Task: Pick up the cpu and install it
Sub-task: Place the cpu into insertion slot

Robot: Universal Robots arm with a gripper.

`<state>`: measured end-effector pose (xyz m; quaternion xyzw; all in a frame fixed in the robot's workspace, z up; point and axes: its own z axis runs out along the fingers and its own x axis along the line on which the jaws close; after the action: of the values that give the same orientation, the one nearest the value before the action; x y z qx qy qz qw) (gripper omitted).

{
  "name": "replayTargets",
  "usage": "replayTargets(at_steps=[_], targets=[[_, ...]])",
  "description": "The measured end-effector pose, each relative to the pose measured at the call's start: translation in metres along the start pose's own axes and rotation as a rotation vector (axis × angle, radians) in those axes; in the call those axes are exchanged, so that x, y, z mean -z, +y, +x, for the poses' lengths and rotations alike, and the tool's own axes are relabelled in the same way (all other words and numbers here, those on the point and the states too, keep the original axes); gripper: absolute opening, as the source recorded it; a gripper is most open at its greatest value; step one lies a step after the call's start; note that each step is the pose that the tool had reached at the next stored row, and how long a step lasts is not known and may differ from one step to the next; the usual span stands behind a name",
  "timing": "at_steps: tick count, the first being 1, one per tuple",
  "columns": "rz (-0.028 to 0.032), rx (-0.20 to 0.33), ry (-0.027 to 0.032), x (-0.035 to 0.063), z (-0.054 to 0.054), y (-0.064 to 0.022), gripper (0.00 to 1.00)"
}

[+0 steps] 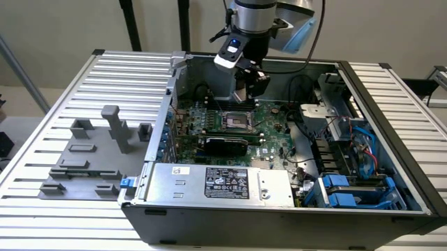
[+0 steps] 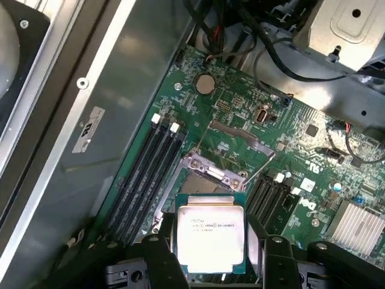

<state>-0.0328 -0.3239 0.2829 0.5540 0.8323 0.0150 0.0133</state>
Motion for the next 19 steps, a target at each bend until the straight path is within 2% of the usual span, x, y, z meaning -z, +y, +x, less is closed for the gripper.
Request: replayTargets(at_steps=[19], targets=[[0.0021, -0.346, -0.0139, -0.0244, 0.0, -0.001, 0.55]])
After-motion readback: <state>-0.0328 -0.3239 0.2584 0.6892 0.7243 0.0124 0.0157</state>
